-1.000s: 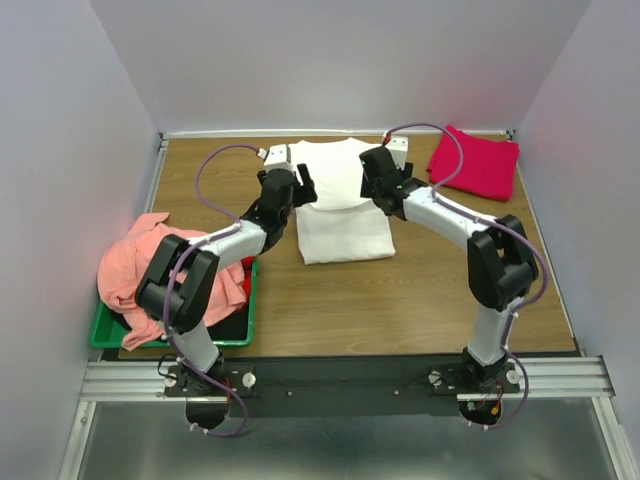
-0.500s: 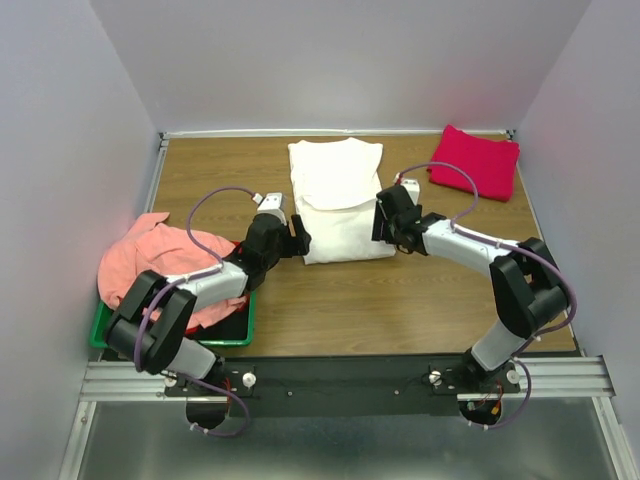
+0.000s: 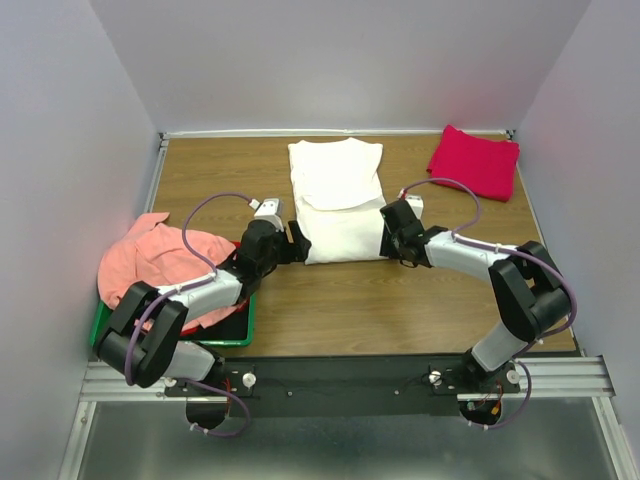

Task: Fold and stack the t-shirts
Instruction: Fold the tshirt

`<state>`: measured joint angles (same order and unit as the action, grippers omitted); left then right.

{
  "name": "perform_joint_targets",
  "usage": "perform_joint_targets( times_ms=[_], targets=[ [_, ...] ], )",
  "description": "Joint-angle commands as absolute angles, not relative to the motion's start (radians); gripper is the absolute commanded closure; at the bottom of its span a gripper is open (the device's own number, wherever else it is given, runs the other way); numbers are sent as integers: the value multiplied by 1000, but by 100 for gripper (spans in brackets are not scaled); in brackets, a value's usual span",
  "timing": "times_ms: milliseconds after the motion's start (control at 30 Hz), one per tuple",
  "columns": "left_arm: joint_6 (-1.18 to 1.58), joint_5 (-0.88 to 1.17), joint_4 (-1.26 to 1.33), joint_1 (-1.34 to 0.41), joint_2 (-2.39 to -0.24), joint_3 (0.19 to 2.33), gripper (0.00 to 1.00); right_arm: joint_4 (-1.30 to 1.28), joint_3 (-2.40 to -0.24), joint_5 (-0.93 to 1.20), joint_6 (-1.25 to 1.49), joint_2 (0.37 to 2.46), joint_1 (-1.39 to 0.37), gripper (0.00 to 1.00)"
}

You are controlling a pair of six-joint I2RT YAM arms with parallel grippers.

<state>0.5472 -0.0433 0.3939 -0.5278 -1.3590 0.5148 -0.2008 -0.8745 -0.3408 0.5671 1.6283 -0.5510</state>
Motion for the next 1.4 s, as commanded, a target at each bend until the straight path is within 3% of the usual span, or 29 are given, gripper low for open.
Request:
perform_joint_targets(
  times_ms=[0,233,467,767,1100,1167,1233,1367],
  targets=[
    [552,-23,374,-532,-1329,502,21,-176,-844,-316,600,1618,-549,50],
    [561,-29,353,-535,-1322,479,23,-170,-819,-302,621,1643,-549,68],
    [575,-20,347,-554,-1384,477,31,-169,-807,-290,634,1663,-549,82],
    [589,-12,362,-600,-1443,491,41,-169,-807,-295,638,1657,-549,83],
    [595,-32,382,-609,-1540,520,43,-170,-805,-291,637,1648,-549,84],
    [595,-35,388,-611,-1552,528,45,-169,-805,-288,635,1646,-549,84],
    [592,-35,381,-612,-1572,538,55,-169,-804,-288,637,1643,-549,84],
    [600,-55,362,-620,-1580,535,57,-170,-801,-288,637,1637,-549,84]
  ],
)
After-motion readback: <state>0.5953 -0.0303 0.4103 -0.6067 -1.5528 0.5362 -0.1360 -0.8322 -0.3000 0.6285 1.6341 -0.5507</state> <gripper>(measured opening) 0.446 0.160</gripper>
